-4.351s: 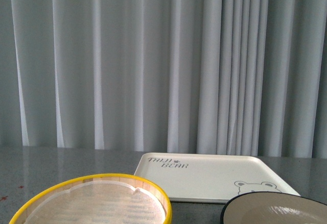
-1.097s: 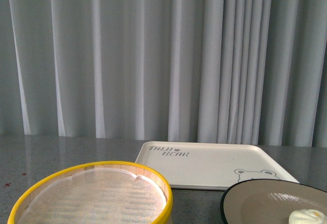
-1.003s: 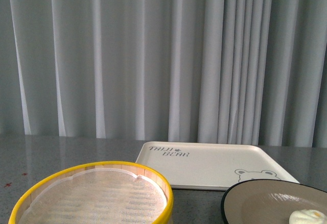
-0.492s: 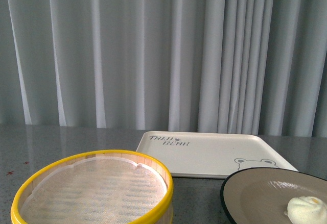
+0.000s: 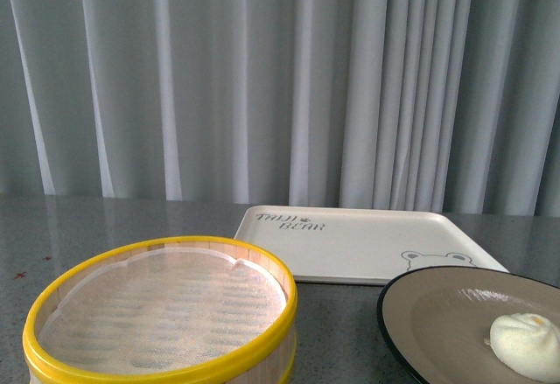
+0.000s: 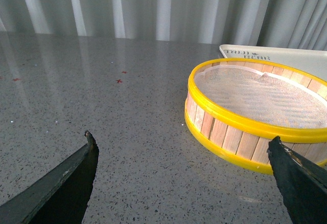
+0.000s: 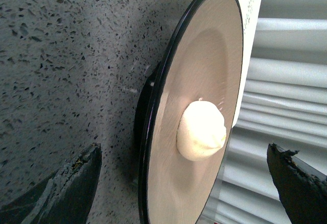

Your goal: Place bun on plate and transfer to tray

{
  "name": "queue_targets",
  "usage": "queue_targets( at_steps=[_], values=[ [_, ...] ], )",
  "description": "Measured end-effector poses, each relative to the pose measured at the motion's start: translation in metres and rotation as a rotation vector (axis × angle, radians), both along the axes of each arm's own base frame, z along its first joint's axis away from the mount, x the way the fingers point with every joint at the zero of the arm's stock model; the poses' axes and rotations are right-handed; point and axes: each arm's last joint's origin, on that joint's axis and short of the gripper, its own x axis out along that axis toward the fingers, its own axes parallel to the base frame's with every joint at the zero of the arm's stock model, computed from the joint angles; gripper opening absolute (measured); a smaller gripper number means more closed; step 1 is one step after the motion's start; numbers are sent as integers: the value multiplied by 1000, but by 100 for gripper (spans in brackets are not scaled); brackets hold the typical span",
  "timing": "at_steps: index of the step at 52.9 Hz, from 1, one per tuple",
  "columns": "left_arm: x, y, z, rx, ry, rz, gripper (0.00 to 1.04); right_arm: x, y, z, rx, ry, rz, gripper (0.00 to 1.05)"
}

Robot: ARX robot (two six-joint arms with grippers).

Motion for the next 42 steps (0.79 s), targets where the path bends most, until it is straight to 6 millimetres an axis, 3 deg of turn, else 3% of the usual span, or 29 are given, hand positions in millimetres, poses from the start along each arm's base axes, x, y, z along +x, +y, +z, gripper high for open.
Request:
queue_targets(
  at_steps=[42],
  values=[
    [0, 0, 0, 0, 0, 0, 98, 25, 4, -19, -23, 12, 14, 94]
  ],
)
